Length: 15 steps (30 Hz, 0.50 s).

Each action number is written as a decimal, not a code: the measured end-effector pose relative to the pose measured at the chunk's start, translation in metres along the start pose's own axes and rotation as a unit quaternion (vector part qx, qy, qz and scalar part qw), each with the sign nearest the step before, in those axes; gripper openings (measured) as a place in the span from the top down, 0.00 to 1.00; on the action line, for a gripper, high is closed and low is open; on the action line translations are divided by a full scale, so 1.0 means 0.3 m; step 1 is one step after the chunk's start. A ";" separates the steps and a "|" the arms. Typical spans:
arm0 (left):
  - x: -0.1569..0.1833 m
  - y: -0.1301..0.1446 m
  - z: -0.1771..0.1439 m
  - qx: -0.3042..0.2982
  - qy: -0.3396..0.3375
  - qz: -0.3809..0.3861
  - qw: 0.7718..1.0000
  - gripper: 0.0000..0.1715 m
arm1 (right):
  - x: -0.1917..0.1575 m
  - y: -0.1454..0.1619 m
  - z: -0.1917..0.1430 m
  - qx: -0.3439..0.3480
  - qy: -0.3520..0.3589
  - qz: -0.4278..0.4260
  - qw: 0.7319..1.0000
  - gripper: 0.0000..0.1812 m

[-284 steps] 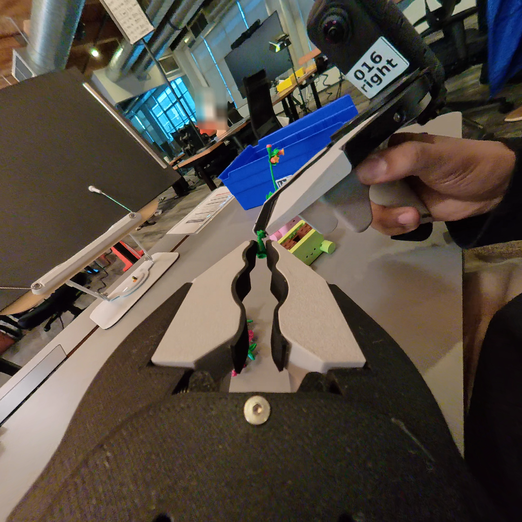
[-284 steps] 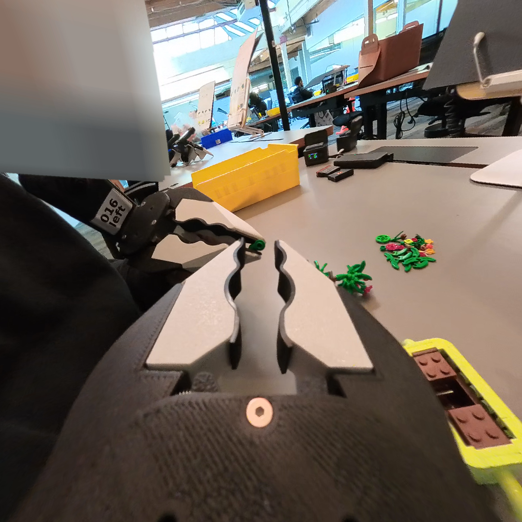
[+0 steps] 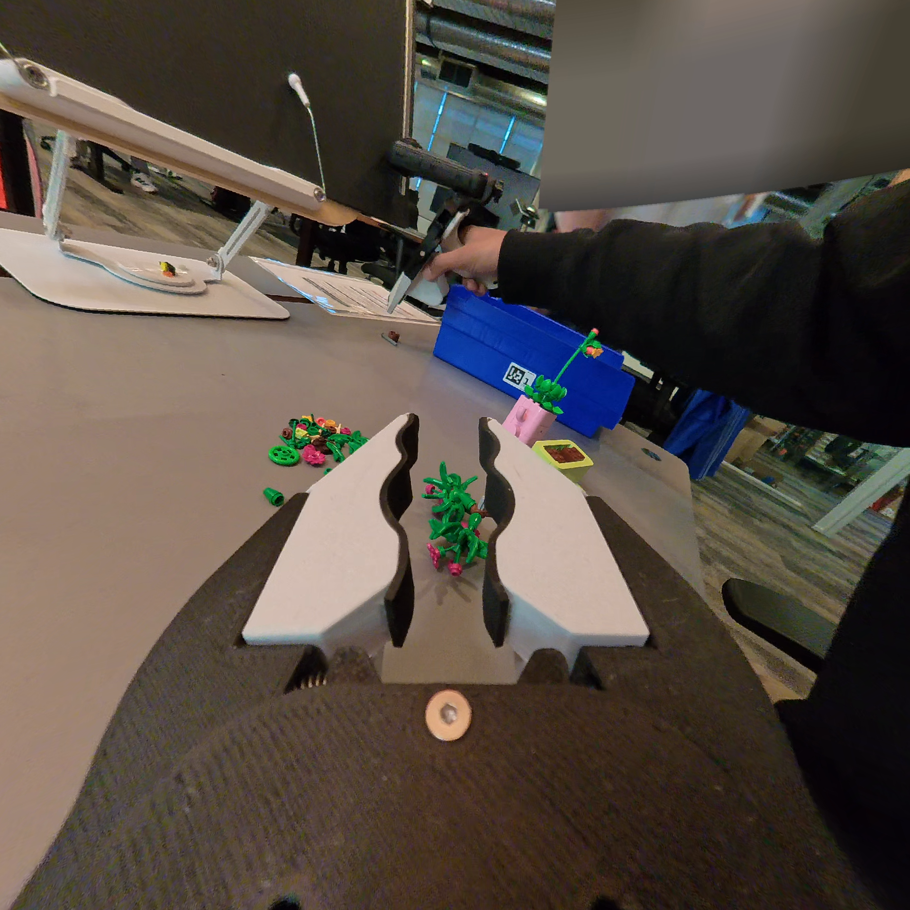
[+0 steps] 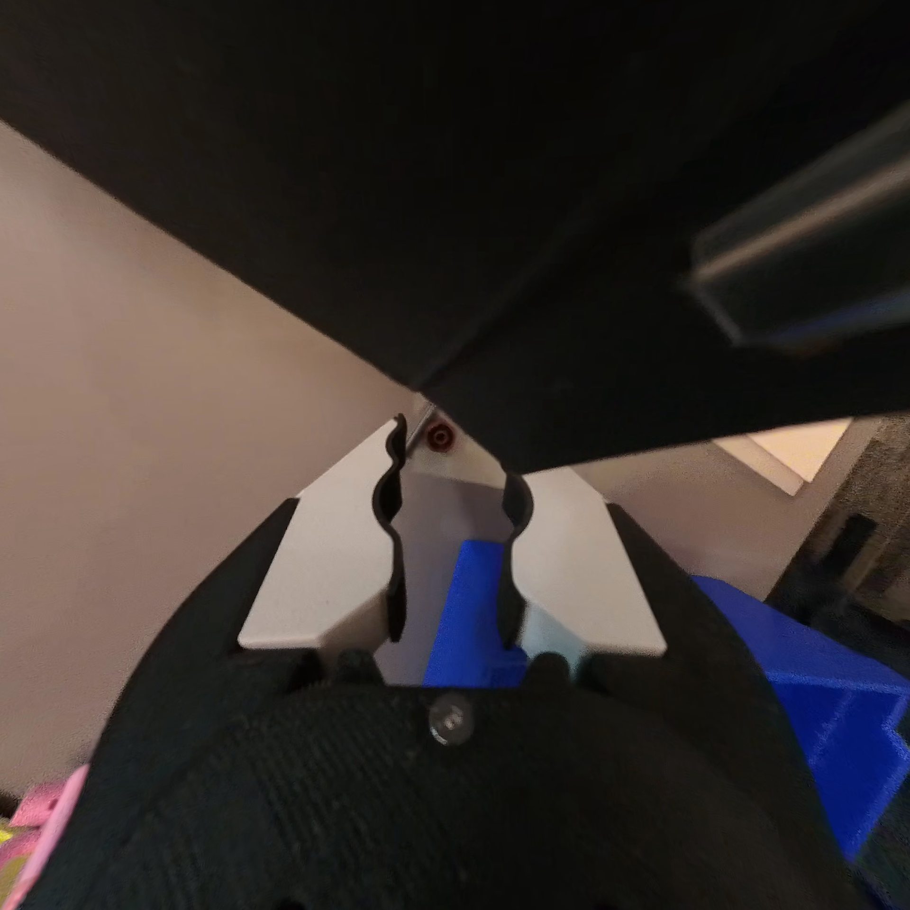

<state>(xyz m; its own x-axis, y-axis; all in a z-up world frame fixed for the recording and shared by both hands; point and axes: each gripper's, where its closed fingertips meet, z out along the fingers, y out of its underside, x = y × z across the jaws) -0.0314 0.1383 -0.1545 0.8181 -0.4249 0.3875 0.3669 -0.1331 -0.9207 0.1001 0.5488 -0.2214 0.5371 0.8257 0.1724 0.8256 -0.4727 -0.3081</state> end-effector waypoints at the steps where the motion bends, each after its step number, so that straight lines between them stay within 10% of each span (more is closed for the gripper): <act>1: -0.001 0.000 0.000 0.000 0.001 -0.002 1.000 0.88 | 0.009 0.002 0.002 -0.001 0.005 -0.005 1.000 0.79; 15: 0.003 -0.004 -0.003 0.004 0.001 0.004 1.000 0.88 | 0.016 0.038 0.046 -0.061 0.097 -0.101 0.988 0.81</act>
<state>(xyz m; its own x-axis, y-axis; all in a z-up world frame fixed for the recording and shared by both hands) -0.0314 0.1373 -0.1531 0.8207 -0.4269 0.3798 0.3637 -0.1224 -0.9235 0.1098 0.5515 -0.2369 0.3716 0.8381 0.3994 0.9280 -0.3472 -0.1349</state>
